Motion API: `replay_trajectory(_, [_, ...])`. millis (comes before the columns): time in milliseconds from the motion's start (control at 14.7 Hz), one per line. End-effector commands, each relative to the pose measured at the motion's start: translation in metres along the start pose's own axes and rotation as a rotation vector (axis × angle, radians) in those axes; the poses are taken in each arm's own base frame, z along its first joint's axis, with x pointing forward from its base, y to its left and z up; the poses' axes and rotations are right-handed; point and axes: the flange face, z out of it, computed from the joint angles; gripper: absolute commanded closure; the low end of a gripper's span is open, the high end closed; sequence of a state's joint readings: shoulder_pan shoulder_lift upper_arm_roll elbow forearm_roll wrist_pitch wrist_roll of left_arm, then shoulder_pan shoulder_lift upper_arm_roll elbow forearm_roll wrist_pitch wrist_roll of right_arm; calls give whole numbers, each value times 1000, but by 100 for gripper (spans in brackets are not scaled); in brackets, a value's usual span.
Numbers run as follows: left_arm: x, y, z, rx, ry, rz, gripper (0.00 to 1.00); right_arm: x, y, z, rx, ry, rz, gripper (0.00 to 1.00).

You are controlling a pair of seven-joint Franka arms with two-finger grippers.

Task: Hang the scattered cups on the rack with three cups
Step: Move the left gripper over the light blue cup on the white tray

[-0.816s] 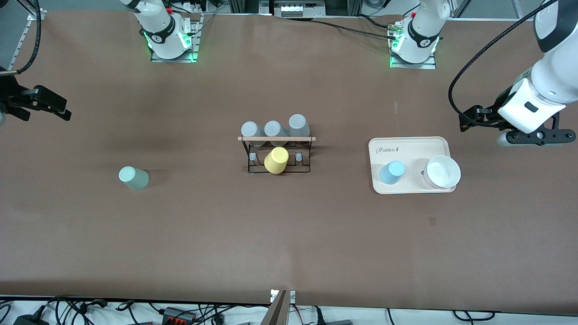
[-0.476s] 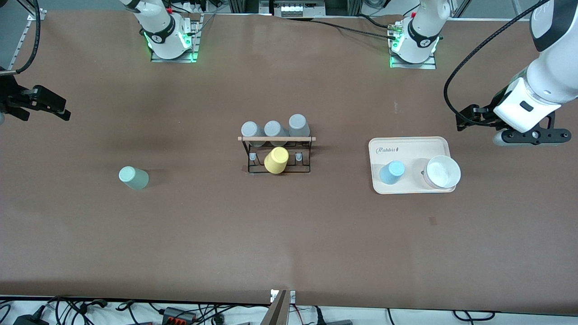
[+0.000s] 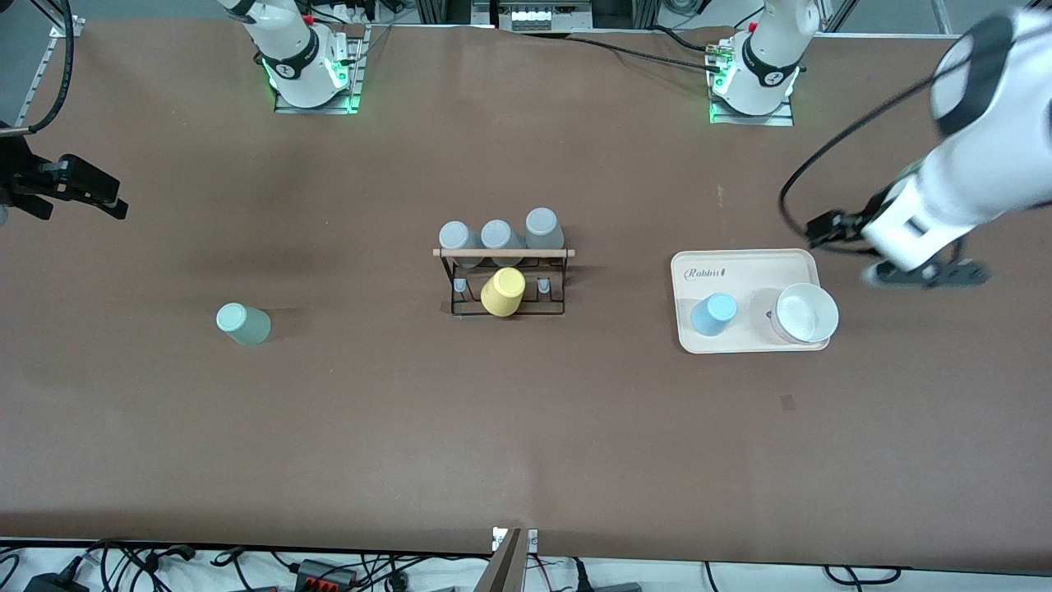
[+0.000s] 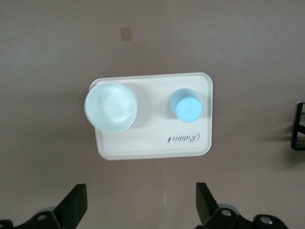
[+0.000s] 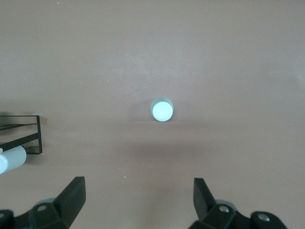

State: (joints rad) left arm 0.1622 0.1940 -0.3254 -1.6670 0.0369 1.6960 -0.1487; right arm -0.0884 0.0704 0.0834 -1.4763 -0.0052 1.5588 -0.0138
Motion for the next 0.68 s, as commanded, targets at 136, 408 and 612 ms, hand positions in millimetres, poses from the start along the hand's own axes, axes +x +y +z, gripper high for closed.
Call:
replay_trajectory(136, [47,32,107,-48,-32,48,0,-1,0,2,-17,-14,-6,0])
replay_trajectory(408, [34,48,181,-65,43,9,0,-2,-3,3,-16,-20,-8,0])
replay_trajectory(612, [27,51,219,-79,54,1,0,-2,-3,3,-14,-21,-8,0])
